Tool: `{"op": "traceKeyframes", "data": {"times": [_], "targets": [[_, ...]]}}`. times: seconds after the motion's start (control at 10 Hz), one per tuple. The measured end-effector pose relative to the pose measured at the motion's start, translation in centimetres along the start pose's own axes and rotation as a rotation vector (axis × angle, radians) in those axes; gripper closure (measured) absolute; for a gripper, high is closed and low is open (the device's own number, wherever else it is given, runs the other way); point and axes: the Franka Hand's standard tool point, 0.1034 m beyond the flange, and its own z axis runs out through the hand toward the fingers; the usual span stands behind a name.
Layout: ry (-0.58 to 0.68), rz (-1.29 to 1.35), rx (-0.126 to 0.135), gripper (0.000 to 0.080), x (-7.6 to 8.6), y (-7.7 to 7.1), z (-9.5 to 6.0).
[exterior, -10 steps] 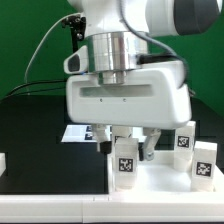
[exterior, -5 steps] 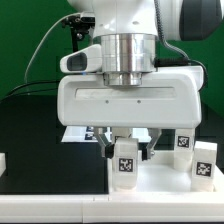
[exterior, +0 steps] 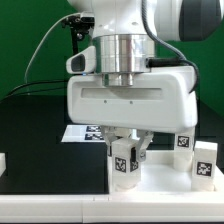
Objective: Assemble square table
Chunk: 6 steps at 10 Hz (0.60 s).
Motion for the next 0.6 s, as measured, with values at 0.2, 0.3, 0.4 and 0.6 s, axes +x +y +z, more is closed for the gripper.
{"op": "traceKeyframes", "data": {"times": [0.2, 0.3, 0.4, 0.6], "targets": [[-0.077, 0.334, 0.012, 0.0515, 0.25, 0.30, -0.04], [-0.102, 0.411, 0.009, 0.0514, 0.47, 0.40, -0.08], [-0.104, 0.460, 0.005, 0.0514, 0.32, 0.37, -0.04], [-0.096, 0.270, -0.001, 0.0490, 0.18, 0.43, -0.05]]}}
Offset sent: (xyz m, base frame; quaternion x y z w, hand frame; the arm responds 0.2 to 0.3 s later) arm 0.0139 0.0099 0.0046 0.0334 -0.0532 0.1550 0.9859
